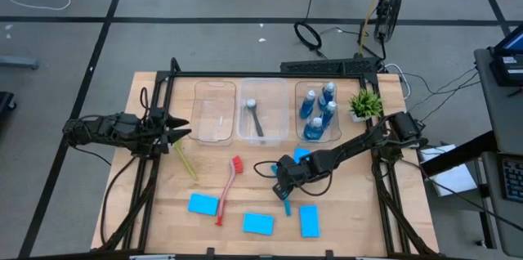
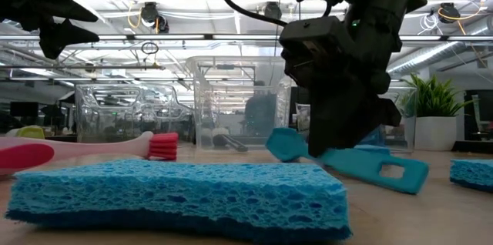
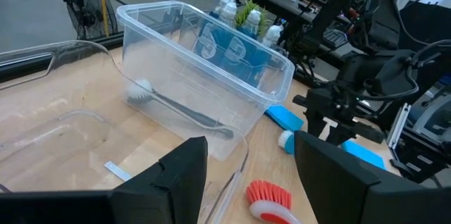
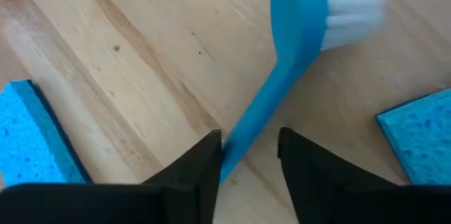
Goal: Pick & Place Kitchen Sink Supplies
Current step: Put the blue dishwashing brush into the transparent white bin
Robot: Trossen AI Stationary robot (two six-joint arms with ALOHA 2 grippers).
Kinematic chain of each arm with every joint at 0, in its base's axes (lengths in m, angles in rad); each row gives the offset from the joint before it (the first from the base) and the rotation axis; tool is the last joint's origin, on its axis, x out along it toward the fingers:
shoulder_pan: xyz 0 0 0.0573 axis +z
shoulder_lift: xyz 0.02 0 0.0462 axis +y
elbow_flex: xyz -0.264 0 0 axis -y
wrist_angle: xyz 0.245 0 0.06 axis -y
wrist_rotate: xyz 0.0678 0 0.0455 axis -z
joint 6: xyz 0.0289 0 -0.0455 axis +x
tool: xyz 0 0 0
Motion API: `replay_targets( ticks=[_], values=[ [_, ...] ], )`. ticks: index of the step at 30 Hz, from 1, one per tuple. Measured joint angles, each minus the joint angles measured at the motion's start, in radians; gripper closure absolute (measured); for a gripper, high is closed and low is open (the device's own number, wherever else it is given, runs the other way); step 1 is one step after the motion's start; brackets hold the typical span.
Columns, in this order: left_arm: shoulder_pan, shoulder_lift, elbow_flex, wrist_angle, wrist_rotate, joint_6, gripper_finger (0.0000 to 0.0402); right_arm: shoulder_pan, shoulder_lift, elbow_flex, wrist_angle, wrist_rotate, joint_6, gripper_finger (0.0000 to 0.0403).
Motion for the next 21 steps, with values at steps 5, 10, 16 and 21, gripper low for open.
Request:
replay_targets(
  ticks=[5, 10, 16, 21],
  values=[
    [0.0, 0.0, 0.0, 0.0, 0.002, -0.001, 0.0188, 0.001, 0.021, 0.002, -0.004, 0.0, 0.02, 0.0313],
    [0.0, 0.0, 0.0, 0.0, 0.024, -0.003, 0.0188, 0.005, 0.03, 0.002, -0.011, 0.008, 0.023, 0.0355],
    [0.0, 0.0, 0.0, 0.0, 0.028, 0.001, 0.0188, 0.006, 0.023, 0.002, -0.013, 0.003, 0.025, 0.0393],
    [0.0, 0.0, 0.0, 0.0, 0.029, 0.004, 0.0188, 0.006, 0.013, -0.001, -0.009, 0.002, 0.031, 0.0388]
  ],
)
